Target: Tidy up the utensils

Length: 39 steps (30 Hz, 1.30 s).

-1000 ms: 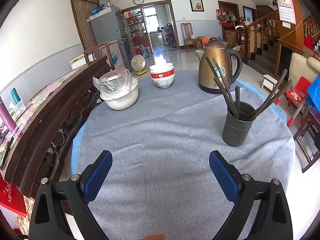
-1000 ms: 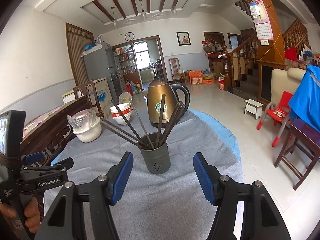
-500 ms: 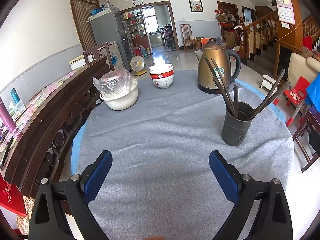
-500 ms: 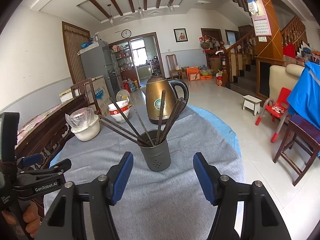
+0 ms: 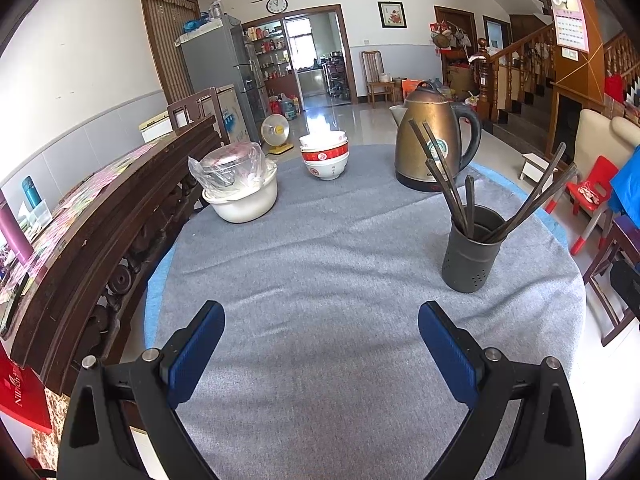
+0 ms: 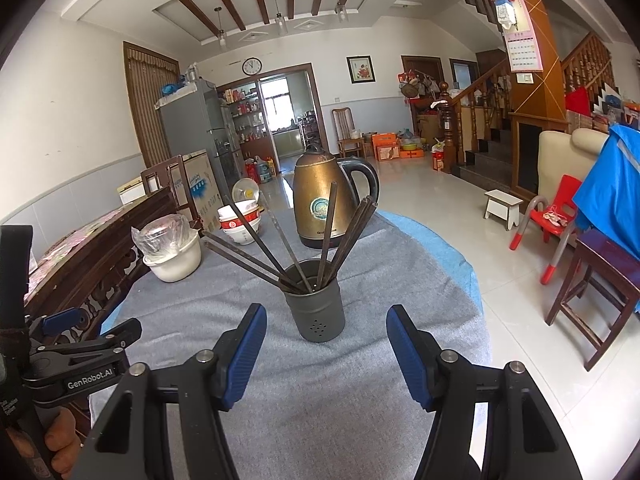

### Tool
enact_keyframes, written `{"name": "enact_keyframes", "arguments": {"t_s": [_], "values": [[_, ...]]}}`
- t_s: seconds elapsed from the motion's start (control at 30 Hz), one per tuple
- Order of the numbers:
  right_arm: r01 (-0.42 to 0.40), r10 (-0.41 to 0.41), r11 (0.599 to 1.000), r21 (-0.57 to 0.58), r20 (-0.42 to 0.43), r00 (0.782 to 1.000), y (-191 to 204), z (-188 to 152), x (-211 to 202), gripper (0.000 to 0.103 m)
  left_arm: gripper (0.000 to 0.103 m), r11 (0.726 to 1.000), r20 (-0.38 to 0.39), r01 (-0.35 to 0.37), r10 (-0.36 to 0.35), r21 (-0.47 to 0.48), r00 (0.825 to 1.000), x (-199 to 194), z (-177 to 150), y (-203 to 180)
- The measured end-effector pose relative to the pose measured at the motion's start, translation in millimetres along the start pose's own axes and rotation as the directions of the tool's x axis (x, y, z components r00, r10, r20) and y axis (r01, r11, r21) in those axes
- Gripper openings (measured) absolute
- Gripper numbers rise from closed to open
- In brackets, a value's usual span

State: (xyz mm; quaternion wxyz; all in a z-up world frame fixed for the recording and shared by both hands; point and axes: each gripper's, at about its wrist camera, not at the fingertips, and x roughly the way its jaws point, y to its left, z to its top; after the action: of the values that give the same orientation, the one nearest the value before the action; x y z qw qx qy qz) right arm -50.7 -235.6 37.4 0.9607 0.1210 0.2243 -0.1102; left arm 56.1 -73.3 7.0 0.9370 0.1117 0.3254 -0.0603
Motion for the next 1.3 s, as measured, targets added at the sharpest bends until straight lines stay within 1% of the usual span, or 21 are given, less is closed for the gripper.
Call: {"name": "enact_keyframes", "arguments": {"t_s": [0.5, 0.97, 1.3], "values": [[0.0, 0.0, 1.0, -0.003, 0.027, 1.0, 8.2, 1.0, -15.1, 0.066, 0.097, 1.0, 0.018, 0.003, -0.003, -0.009, 1.0, -15.4, -4.3, 3.3], [-0.005, 0.004, 1.0, 0.01, 0.056, 0.998, 6.1, 1.9, -32.7, 0.066, 0.097, 1.0, 0.042, -0.003, 0.003, -0.005, 0.999, -33.0, -6.1, 2.7], [-0.008, 0.007, 1.0, 0.009, 0.058, 0.998, 6.3, 1.6, -35.2, 0.066, 0.097, 1.0, 0.049, -0.004, 0.004, -0.006, 0.999, -39.3, -7.1, 4.6]]}}
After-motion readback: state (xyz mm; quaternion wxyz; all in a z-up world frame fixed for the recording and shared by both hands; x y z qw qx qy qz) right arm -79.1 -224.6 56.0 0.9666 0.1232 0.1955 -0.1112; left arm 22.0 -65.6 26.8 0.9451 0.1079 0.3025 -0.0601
